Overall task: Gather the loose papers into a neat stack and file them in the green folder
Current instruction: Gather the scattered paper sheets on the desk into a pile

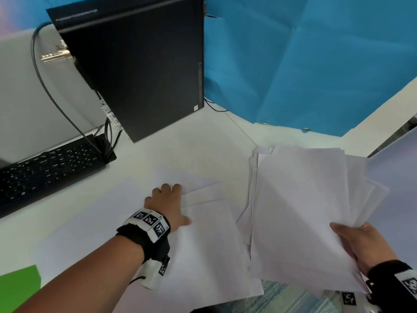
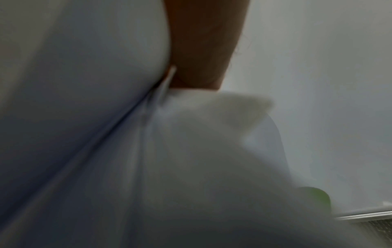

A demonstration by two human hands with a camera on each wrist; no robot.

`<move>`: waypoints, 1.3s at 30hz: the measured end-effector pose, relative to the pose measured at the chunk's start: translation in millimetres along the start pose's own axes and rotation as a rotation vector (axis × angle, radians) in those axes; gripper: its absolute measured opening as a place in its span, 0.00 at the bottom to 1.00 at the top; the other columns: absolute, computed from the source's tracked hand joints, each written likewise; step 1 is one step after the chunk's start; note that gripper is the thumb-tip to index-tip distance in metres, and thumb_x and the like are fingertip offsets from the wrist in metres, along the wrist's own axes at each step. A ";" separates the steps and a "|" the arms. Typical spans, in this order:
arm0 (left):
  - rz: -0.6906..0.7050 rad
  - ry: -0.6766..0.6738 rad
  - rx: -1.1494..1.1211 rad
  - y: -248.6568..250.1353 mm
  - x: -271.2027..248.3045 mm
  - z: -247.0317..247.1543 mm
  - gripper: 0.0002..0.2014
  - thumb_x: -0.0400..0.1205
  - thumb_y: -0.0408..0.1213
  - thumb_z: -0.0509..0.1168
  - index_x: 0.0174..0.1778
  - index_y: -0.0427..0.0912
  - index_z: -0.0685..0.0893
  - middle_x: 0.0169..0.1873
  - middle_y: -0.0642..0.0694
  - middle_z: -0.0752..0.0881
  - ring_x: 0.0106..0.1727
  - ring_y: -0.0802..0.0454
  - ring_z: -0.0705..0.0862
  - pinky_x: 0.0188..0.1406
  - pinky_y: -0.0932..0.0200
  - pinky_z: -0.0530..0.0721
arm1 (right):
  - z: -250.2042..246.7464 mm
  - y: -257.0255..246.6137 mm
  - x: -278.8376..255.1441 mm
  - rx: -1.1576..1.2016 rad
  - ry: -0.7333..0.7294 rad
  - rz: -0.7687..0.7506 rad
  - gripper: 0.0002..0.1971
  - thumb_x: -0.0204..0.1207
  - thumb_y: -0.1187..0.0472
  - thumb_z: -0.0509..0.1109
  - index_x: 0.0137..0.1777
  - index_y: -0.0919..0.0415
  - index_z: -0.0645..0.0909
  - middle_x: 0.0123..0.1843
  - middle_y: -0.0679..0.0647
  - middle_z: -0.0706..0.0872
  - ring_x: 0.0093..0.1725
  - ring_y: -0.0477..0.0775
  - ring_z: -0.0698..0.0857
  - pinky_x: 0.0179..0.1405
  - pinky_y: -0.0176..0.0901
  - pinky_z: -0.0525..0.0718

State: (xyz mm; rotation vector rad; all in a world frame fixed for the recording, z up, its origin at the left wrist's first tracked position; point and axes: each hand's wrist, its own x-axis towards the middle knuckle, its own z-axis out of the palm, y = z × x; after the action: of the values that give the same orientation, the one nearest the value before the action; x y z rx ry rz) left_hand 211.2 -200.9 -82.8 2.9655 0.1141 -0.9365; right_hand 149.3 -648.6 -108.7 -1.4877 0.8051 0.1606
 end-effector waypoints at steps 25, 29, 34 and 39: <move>-0.094 0.028 -0.523 -44.9 -36.6 20.9 0.23 0.78 0.46 0.71 0.70 0.45 0.81 0.66 0.45 0.79 0.69 0.44 0.78 0.69 0.54 0.76 | 15.9 -12.4 -4.8 -0.033 0.070 0.016 0.18 0.76 0.77 0.69 0.65 0.81 0.80 0.45 0.62 0.92 0.24 0.48 0.90 0.24 0.34 0.88; -0.414 0.107 -0.467 -74.3 -29.2 20.4 0.20 0.78 0.50 0.68 0.65 0.47 0.83 0.66 0.40 0.72 0.68 0.36 0.71 0.66 0.44 0.76 | 26.6 -23.0 -15.6 -0.107 0.069 0.003 0.10 0.79 0.78 0.67 0.59 0.78 0.81 0.23 0.51 0.90 0.17 0.42 0.85 0.15 0.27 0.79; -0.462 0.034 -0.433 -75.7 -17.9 27.4 0.25 0.79 0.50 0.65 0.73 0.53 0.76 0.69 0.41 0.70 0.68 0.34 0.71 0.63 0.44 0.78 | 22.7 -15.9 -8.3 -0.146 0.053 0.014 0.10 0.77 0.74 0.71 0.56 0.77 0.83 0.40 0.67 0.94 0.18 0.45 0.86 0.18 0.29 0.83; -0.466 0.033 -0.556 -74.6 -13.1 29.3 0.26 0.77 0.46 0.67 0.73 0.51 0.76 0.66 0.40 0.74 0.63 0.35 0.81 0.64 0.46 0.81 | 25.7 -10.6 -8.5 -0.184 0.009 0.012 0.10 0.76 0.75 0.70 0.56 0.75 0.84 0.35 0.60 0.94 0.25 0.50 0.90 0.22 0.36 0.88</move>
State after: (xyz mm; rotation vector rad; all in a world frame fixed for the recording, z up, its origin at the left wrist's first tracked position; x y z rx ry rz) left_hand 177.9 -128.8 -99.7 2.4643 0.9304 -0.7230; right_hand 158.6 -623.1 -98.3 -1.6579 0.8239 0.2424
